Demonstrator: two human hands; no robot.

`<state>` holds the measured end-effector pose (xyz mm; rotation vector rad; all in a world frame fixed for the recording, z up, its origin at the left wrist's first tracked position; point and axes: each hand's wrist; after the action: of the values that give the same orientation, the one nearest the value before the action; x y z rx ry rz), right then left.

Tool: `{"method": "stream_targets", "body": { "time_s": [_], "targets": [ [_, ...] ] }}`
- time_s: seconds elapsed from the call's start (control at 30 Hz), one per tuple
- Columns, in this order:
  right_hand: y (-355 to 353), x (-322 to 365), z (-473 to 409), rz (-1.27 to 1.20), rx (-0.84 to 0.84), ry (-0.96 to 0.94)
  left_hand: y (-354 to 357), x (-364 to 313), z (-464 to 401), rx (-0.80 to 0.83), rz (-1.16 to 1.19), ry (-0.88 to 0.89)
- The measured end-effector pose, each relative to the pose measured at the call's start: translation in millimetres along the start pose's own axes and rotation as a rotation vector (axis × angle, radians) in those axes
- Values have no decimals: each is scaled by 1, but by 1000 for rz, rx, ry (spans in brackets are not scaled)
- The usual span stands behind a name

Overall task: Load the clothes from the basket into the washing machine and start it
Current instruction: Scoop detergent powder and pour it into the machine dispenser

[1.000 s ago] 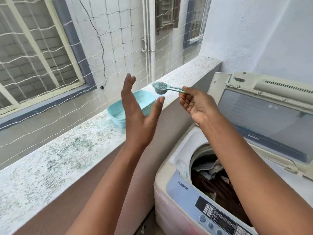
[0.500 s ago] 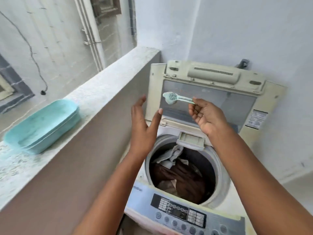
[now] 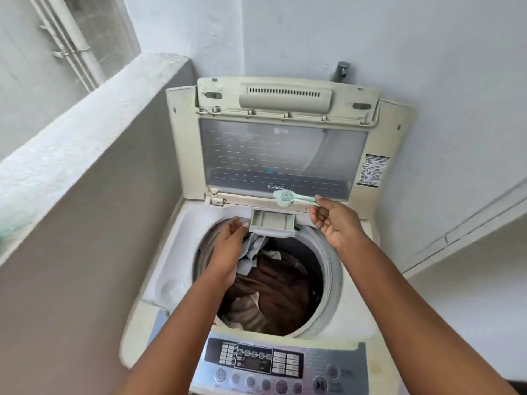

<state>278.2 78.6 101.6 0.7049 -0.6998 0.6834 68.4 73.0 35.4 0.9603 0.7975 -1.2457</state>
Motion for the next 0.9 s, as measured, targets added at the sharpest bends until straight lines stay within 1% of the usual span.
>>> {"method": "stream_targets", "body": {
  "time_s": [0.07,0.2,0.37,0.67,0.9],
  "targets": [
    [-4,-5,-9,10,-15,13,3,7,-9,27,1,-59],
    [-7,-16,-30,40,-34,41,6,18,-27,15,11,-158],
    [-9,-34,-55,69,-73,90,9,32,-53,70,-9,-247],
    [-11,-57,-84,152,-100,121,29,41,-78,37,-40,-295],
    [-8,-82,-97,304,-123,27,37,44,-84,23,-22,-299]
  ]
}}
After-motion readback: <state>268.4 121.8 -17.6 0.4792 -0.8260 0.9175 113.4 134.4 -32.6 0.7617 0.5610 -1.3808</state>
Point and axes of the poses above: each hand's wrist, its own z-axis away from the middle knuckle, its own y-axis out of the palm, x = y × z, and after that the axes turned 1 degree about z, right-handed
